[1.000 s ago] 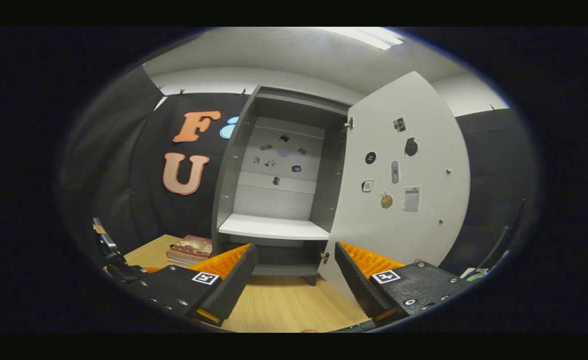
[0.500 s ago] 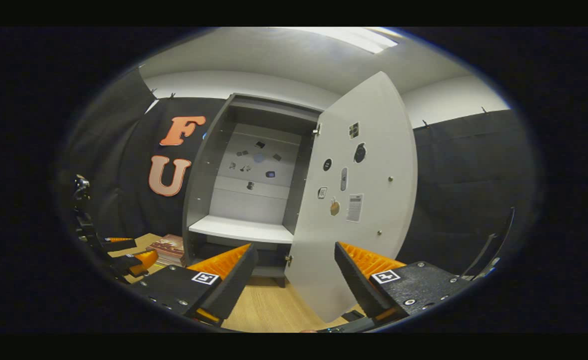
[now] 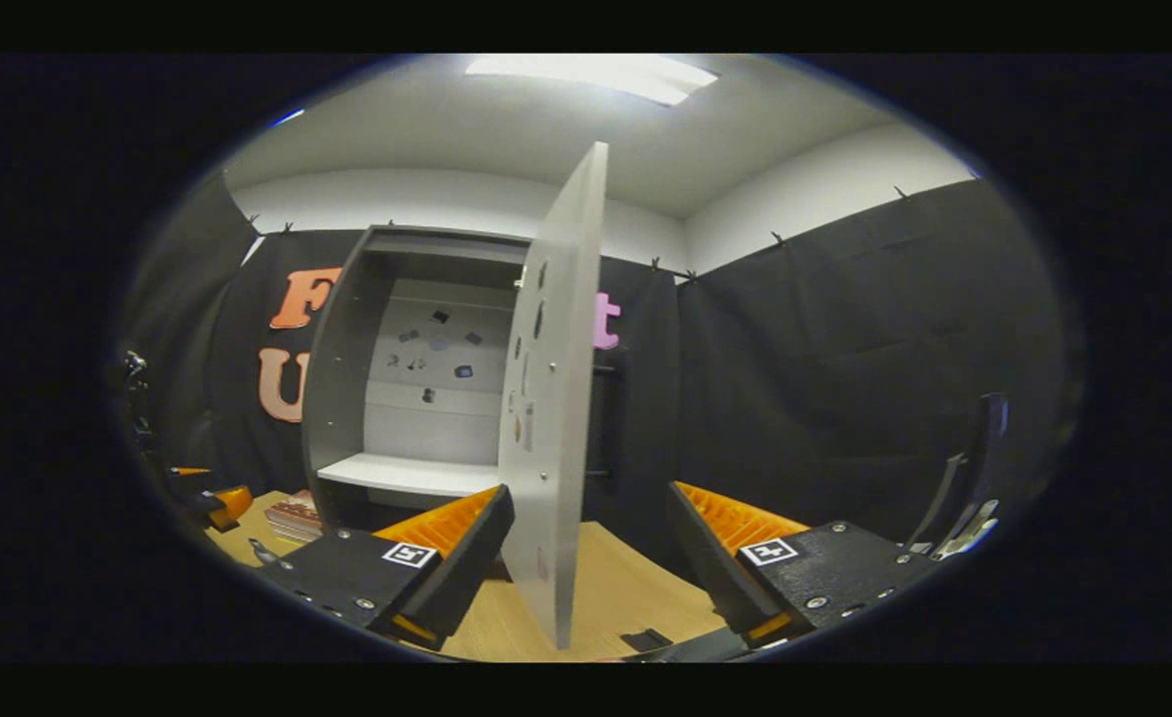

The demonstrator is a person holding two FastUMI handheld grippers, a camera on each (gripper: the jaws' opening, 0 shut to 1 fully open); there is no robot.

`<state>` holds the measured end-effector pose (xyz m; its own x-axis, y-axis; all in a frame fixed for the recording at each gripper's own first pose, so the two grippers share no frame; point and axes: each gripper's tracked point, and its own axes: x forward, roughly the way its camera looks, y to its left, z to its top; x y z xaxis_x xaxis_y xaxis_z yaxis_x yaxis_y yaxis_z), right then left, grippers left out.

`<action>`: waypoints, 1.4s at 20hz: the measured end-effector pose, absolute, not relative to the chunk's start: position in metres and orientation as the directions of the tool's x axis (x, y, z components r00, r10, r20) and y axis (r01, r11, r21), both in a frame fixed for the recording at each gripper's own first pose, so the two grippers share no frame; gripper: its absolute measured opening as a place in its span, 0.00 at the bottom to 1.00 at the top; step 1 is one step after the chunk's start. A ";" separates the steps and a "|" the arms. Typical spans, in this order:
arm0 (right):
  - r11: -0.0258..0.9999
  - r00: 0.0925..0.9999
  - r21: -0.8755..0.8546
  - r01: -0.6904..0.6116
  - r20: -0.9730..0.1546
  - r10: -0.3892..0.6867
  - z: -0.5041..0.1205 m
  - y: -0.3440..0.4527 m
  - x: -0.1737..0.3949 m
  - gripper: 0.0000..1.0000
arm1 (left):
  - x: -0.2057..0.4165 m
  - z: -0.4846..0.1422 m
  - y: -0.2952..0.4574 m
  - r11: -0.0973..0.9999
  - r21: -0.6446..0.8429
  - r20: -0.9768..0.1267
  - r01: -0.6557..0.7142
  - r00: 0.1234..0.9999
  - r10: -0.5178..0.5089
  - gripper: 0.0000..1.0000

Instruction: Open the cabinet door with the right hand, grasp the bottle in the cabinet with the left hand and place it on the coaster, then close the cabinet door with the right hand.

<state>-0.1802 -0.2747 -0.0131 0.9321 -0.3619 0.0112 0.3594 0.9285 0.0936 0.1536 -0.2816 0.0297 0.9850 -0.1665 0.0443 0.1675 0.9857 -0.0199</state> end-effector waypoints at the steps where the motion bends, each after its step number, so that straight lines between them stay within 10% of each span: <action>1: 0.921 0.926 0.102 0.375 0.008 -0.378 -0.014 -0.289 -0.183 0.95 | 0.152 0.032 -0.286 0.985 -0.030 0.047 0.169 0.985 -0.168 0.97; 28: 0.978 0.999 0.206 -0.026 -0.015 0.030 -0.020 -0.220 -0.147 0.85 | 0.149 0.039 -0.272 0.997 -0.012 0.037 0.076 0.996 -0.075 0.96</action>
